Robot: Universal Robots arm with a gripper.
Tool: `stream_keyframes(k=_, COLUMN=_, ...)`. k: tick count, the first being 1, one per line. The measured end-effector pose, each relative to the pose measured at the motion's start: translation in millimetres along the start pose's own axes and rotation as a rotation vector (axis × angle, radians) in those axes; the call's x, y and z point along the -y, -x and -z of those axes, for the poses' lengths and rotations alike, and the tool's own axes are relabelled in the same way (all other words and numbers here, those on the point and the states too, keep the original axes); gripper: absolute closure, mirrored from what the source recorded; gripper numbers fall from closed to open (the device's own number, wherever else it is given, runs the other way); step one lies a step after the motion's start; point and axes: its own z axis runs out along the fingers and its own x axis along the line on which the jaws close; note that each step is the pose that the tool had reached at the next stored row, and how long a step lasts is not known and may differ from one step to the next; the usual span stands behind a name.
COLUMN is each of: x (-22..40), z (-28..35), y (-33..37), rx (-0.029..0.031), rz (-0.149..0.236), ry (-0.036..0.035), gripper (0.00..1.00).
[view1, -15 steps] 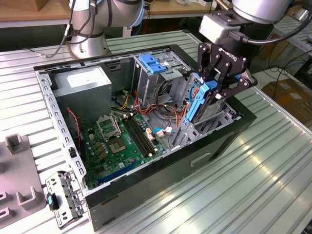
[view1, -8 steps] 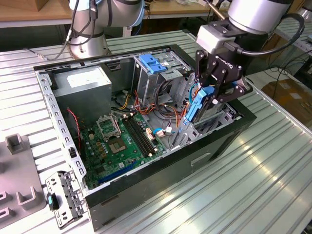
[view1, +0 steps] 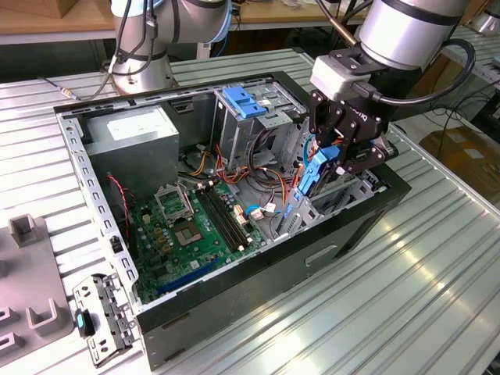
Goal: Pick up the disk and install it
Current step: 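Insert the disk into the insertion slot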
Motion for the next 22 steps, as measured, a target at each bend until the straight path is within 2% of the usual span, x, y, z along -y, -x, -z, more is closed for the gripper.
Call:
stream_keyframes(k=5, x=0.0, z=0.1, y=-0.3, rx=-0.0002, rz=0.0, ry=0.0, gripper=0.62)
stream_keyframes(k=6, x=0.0, z=0.0, y=-0.3, rx=0.0, rz=0.0, ry=0.0, gripper=0.56)
stream_keyframes(k=13, x=0.0, z=-0.1, y=-0.5, rx=0.0001, rz=0.0, ry=0.0, gripper=0.56)
stream_keyframes(k=15, x=0.0, z=-0.1, y=-0.6, rx=0.0001, rz=0.0, ry=0.0, gripper=0.71)
stream_keyframes(k=16, x=0.0, z=-0.1, y=-0.7, rx=0.0001, rz=0.0, ry=0.0, gripper=0.71)
stream_keyframes(k=17, x=0.0, z=0.0, y=-0.7, rx=0.0, rz=0.0, ry=0.0, gripper=0.76)
stream_keyframes(k=18, x=0.0, z=0.0, y=-0.7, rx=0.0, rz=0.0, ry=0.0, gripper=0.89)
stream_keyframes(k=22, x=0.0, z=-0.1, y=-0.9, rx=0.0, rz=0.0, ry=0.0, gripper=0.89)
